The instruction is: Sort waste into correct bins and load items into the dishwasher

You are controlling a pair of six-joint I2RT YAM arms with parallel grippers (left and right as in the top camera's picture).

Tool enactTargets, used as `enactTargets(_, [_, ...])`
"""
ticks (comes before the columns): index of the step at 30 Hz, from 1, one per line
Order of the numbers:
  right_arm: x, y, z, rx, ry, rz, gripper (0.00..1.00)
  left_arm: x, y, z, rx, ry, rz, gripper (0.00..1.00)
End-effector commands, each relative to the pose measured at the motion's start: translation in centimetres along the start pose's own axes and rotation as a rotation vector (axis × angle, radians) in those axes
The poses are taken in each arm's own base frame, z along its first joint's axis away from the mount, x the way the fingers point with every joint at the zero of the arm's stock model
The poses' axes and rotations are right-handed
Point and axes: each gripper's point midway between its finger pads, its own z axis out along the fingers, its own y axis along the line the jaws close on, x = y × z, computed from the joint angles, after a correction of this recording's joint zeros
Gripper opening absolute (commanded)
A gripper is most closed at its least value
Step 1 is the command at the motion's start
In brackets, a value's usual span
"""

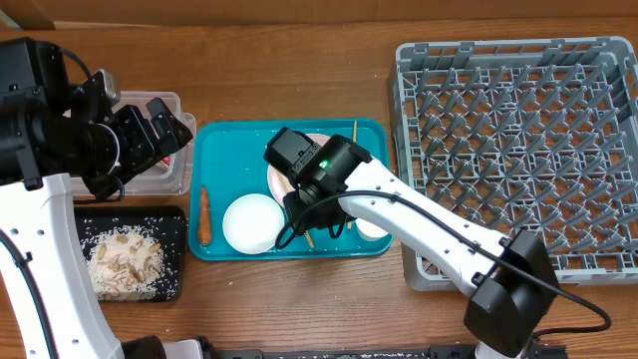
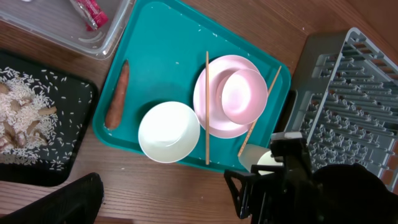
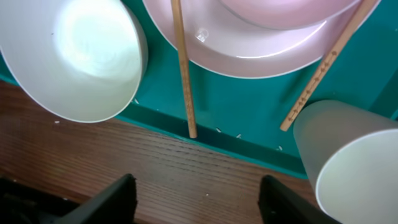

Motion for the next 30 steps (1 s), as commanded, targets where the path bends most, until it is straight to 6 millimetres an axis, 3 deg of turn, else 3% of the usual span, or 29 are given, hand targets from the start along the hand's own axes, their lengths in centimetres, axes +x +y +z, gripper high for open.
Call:
enactTargets(1, [-0.2,0.9,0.6,-0.001,0.000,0.033,0.60,-0.1,0.0,-0.1,0.003,-0.003,-0.005,1.00])
enactTargets(3, [0.1,1.1,1.4,0.005,0.011,0.022,0.62,-0.1,0.0,-0.1,0.003,-0.003,-0.005,1.00])
enactTargets(4, [0.3,1.2,1.8,0.004,0.011,0.017,0.77,-0.1,0.0,-0.1,0.002,-0.003,-0.005,1.00])
enactTargets(5, [0.3,1.2,2.2,0.004,0.011,0.015,1.00,-0.1,0.0,-0.1,0.003,-0.003,-0.005,1.00])
enactTargets(10, [1.1,0.8,3.5,0.018,0.031,0.013,1.00,-0.1,0.0,-0.1,0.002,-0.003,-0.005,1.00])
enactTargets(11, [1.2,0.6,3.7,0.022,0.035,0.013,0.93,-0.1,0.0,-0.1,0.002,-0.003,-0.005,1.00])
enactTargets(14, [1.4,0.4,4.5,0.024,0.040,0.014,0.53,-0.1,0.0,-0.1,0.002,-0.003,-0.005,1.00])
enactTargets(15, [1.4,0.4,4.8,0.022,0.037,0.014,0.48,-0.1,0.0,-0.1,0.003,-0.003,-0.005,1.00])
enactTargets(20, [1.2,1.5,6.4,-0.028,0.008,-0.001,0.42,-0.1,0.0,-0.1,0.003,-0.003,-0.005,1.00])
enactTargets(30, [1.1,1.5,8.2,-0.044,-0.016,-0.005,0.42,-0.1,0.0,-0.1,0.002,-0.003,-0.005,1.00])
